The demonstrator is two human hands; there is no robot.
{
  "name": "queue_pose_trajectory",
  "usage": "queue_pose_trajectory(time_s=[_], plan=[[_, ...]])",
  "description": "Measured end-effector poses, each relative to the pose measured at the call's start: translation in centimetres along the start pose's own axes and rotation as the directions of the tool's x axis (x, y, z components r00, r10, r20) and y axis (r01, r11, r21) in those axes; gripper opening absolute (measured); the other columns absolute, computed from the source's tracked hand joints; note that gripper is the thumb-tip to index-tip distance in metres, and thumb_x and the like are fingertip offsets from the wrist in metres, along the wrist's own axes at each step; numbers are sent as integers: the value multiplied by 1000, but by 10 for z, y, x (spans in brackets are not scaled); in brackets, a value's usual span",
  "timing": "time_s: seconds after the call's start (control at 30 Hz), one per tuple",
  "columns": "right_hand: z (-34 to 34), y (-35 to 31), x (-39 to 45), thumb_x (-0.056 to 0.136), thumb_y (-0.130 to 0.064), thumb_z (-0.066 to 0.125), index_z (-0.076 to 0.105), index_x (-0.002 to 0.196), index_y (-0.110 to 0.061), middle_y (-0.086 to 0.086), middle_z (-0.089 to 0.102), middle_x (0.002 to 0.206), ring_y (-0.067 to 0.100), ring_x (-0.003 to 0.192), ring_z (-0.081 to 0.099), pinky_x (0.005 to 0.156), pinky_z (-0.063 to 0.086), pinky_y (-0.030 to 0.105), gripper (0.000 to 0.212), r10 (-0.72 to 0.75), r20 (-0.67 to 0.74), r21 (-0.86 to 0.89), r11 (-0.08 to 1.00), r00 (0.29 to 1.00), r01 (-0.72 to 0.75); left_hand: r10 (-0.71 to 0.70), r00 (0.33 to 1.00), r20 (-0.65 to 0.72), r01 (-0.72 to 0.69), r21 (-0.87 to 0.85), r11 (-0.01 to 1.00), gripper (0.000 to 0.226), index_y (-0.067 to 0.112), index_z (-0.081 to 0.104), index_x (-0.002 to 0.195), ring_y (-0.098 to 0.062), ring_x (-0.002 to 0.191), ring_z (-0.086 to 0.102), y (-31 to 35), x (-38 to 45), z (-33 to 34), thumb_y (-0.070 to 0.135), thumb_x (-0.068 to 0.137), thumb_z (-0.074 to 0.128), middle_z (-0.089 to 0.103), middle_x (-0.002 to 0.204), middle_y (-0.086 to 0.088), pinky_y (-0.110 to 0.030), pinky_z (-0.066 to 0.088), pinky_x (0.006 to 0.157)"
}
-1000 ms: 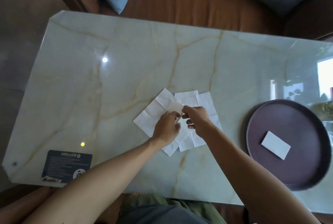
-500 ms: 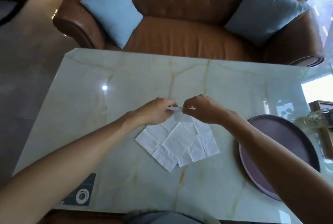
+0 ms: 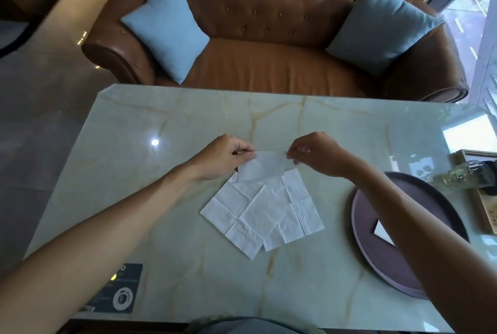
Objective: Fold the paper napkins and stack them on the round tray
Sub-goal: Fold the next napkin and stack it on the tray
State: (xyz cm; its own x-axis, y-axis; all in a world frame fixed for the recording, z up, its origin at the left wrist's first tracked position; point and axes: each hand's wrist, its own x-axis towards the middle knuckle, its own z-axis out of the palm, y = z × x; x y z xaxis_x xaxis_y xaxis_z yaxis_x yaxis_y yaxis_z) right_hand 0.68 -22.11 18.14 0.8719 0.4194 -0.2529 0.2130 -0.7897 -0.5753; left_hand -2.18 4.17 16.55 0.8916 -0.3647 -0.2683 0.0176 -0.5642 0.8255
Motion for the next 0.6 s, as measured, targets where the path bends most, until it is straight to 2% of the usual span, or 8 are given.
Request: queue_pose_trajectory(time_s=[0.07, 0.13, 0.17, 0.23, 0.33, 0.4, 0.5, 0.6], plan=[[-1, 13, -7, 91, -23, 73, 78, 101, -16, -1, 78, 94, 11, 90, 72, 75, 48, 11, 13, 76, -14, 111, 991, 997, -74, -4, 1000, 29, 7, -110, 994, 19, 11, 78, 107, -16, 89, 76, 2, 0, 0, 21, 100, 63, 80, 98, 0, -26, 57, 78], [4, 13, -15, 88, -35, 77, 71, 120, -19, -6, 74, 112, 6, 106, 69, 91, 49, 17, 36, 137, 110, 376, 911, 985, -168, 4, 997, 72, 10, -196, 980, 20, 7, 77, 109, -11, 89, 75, 8, -1, 1, 19, 100, 63, 80, 100, -3, -21, 56, 78], [10, 10, -20, 88, -35, 77, 68, 124, -18, -5, 73, 117, 6, 109, 68, 93, 50, 21, 41, 133, 177, 499, 842, 975, -205, 11, 996, 92, 11, -235, 972, 20, 6, 76, 110, -11, 89, 75, 12, -1, 2, 18, 101, 62, 79, 102, -5, -20, 56, 78], [23, 4, -26, 92, -26, 72, 70, 122, -12, 2, 76, 117, 12, 107, 71, 92, 55, 27, 32, 69, 229, 652, 730, 971, -205, 18, 994, 107, 17, -319, 948, 22, 2, 73, 114, -12, 89, 74, 17, 0, 5, 16, 101, 61, 78, 106, -11, -21, 57, 75], [38, 4, -27, 94, -17, 69, 76, 107, -5, 12, 78, 108, 21, 96, 74, 92, 57, 39, 19, 123, 153, 744, 639, 980, -197, -49, 996, 76, 78, -452, 889, 25, 6, 67, 124, -15, 87, 74, 16, -1, 10, 15, 101, 61, 77, 104, -12, -30, 62, 77], [44, 7, -27, 95, -14, 68, 76, 105, -1, 17, 78, 105, 26, 92, 74, 90, 57, 44, 18, 206, 120, 781, 584, 971, -220, -135, 987, 88, 161, -507, 847, 29, 10, 59, 128, -15, 79, 74, 9, -3, 19, 14, 100, 63, 78, 93, -6, -34, 61, 77], [52, 8, -30, 95, -12, 65, 77, 100, -3, 13, 79, 96, 23, 86, 74, 82, 57, 40, 15, 274, 105, 797, 552, 956, -245, -275, 958, 84, 279, -506, 816, 38, 12, 52, 132, -21, 74, 73, -3, -5, 39, 14, 97, 66, 77, 90, -6, -32, 57, 72], [58, 11, -35, 96, -12, 64, 76, 101, -4, 8, 79, 95, 22, 89, 73, 79, 57, 36, 16, 315, 87, 784, 564, 945, -260, -322, 947, 8, 277, -532, 800, 51, 19, 47, 140, -19, 75, 71, -12, -7, 56, 10, 93, 68, 75, 88, -5, -32, 55, 74]])
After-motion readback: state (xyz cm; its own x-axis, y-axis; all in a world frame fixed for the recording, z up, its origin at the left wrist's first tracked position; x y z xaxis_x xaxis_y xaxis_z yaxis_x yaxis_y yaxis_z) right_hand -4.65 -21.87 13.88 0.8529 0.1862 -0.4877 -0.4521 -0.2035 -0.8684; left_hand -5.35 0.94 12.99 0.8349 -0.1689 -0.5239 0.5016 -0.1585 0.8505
